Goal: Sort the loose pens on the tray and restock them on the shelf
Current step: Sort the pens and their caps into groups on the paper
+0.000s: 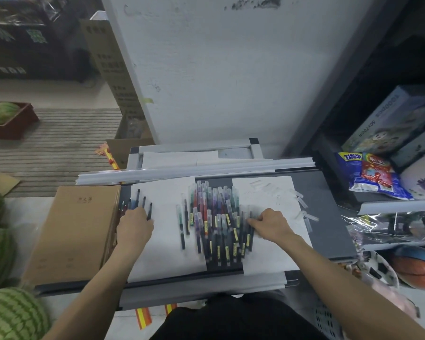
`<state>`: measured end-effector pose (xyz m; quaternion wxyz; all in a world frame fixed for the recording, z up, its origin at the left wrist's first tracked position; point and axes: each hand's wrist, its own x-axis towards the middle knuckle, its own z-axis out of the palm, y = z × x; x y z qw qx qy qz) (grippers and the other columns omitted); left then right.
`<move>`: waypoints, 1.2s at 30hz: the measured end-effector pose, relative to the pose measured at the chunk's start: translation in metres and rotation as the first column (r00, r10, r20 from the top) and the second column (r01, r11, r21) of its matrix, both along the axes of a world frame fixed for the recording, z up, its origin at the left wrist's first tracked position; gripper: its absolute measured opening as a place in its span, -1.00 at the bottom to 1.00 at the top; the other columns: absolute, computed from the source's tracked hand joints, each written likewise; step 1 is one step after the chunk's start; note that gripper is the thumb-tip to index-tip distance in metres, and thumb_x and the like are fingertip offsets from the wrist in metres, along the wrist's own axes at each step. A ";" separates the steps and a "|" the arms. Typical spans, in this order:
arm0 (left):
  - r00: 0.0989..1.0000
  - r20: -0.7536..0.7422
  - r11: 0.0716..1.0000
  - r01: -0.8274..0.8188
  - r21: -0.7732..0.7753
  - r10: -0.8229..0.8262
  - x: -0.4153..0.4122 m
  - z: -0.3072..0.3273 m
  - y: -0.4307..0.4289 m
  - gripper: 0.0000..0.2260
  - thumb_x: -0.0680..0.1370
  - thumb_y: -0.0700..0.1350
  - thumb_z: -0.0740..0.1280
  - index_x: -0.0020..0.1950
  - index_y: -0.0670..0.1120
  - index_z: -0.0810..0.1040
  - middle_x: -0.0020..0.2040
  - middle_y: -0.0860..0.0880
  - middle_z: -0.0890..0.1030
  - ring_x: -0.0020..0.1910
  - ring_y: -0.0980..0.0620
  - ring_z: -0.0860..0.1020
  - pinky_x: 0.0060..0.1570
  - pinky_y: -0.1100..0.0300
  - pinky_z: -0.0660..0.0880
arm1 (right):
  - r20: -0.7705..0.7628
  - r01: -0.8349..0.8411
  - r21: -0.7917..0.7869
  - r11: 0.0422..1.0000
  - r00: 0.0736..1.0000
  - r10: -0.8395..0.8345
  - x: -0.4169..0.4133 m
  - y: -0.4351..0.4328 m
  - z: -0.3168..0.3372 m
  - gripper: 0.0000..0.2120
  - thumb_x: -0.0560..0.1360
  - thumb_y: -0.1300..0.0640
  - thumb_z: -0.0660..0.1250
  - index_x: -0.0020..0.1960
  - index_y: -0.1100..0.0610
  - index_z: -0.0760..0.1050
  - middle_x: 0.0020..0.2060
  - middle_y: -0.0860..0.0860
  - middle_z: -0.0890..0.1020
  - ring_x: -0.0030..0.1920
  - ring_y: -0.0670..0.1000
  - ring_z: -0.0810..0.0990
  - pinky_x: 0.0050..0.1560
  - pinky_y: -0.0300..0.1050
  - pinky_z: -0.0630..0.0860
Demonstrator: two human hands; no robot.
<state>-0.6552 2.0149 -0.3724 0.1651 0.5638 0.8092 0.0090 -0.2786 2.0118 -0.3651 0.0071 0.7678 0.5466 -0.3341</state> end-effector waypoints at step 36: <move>0.863 0.468 0.981 0.150 0.123 -0.190 0.096 0.098 -0.061 -0.81 0.64 -0.09 0.27 -0.14 -0.01 0.58 -0.30 0.03 0.63 -0.36 0.03 0.56 -0.27 0.00 0.53 | -0.032 0.061 0.321 0.945 0.998 -0.053 0.068 -0.005 0.035 -0.90 0.58 0.06 0.33 -0.02 0.06 0.60 -0.16 -0.05 0.66 -0.12 0.08 0.61 -0.13 -0.13 0.44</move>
